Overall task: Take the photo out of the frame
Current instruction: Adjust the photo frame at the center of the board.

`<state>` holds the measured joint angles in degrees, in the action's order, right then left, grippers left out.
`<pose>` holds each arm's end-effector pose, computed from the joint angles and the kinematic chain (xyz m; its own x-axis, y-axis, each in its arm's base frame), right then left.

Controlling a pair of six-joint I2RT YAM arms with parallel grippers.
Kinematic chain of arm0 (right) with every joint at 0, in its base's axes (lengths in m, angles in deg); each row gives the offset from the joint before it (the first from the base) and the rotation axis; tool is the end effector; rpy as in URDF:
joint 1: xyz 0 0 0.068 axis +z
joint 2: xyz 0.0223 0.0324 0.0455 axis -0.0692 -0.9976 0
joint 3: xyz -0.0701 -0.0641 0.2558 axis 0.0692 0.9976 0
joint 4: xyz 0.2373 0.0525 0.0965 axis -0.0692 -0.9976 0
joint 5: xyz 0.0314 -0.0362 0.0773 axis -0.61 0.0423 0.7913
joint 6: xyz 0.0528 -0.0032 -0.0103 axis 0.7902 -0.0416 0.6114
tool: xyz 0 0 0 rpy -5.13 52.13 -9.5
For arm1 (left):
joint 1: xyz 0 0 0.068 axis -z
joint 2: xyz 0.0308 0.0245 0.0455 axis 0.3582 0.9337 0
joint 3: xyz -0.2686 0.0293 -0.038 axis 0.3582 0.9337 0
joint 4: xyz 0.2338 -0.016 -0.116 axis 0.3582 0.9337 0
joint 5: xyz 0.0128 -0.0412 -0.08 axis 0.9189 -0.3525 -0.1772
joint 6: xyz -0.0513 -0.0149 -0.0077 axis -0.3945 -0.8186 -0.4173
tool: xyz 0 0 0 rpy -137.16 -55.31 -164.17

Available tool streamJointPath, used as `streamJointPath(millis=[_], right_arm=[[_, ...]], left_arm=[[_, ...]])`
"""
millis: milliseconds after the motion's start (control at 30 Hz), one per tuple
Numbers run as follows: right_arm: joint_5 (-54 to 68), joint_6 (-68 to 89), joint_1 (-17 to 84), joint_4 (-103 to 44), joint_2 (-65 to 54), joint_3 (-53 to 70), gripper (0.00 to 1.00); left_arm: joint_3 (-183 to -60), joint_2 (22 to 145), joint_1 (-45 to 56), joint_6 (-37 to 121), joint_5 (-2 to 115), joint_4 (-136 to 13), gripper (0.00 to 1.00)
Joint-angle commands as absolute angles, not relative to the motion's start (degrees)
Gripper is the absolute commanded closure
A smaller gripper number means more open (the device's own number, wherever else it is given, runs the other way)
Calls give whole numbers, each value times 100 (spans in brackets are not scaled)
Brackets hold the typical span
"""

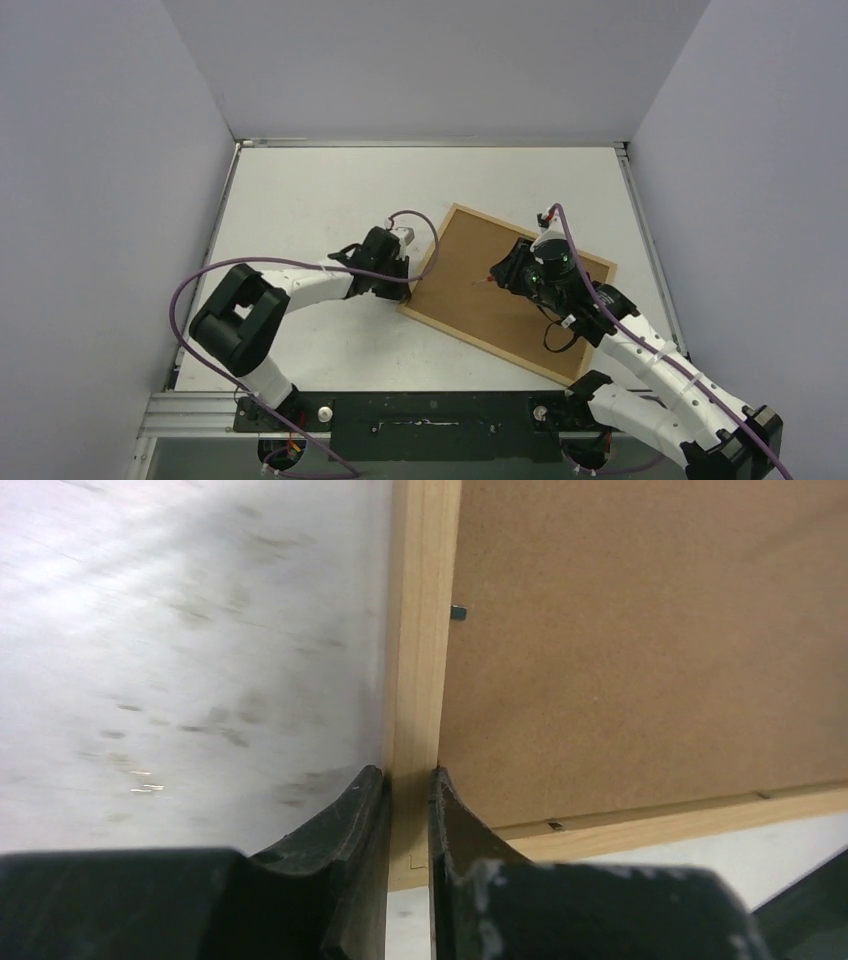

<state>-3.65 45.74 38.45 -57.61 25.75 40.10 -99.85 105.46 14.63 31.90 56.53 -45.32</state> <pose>0.1578 0.1061 0.2895 -0.7007 0.3349 -0.6300 -0.0799 0.8406 0.5357 0.2558 -0.1897 0.1430 -0.8917 0.1898 -0.4109 0.3287 0.8957 -0.2996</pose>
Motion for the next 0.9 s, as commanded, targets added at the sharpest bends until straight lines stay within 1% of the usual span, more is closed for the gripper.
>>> streamJointPath(millis=[0, 167, 333, 467, 667, 800, 867], right_arm=[[503, 4929, 3799, -4291, 2582, 4636, 100], [687, 5233, 3788, -3486, 2538, 5224, 100], [575, 5369, 3783, -3201, 2483, 5566, 100], [557, 5435, 3778, -3195, 2441, 5736, 100], [559, 5197, 3775, -3714, 2631, 5726, 100], [477, 5137, 3773, -4101, 2976, 5808, 100], [405, 5063, 3767, -4465, 3099, 5784, 100]], left_arm=[[-8332, 10949, 2496, 1300, 5720, -4783, 100], [-7524, 10614, 3640, 143, 6143, -5325, 100], [-6670, 10262, 4363, -902, 6438, -6080, 100], [-6734, 10336, 4632, -1104, 6561, -5923, 100], [-6639, 10405, 4789, -1536, 6846, -5827, 100], [-6829, 10292, 4799, -1312, 6950, -5658, 100], [-7087, 10226, 4809, -1026, 7016, -5449, 88]])
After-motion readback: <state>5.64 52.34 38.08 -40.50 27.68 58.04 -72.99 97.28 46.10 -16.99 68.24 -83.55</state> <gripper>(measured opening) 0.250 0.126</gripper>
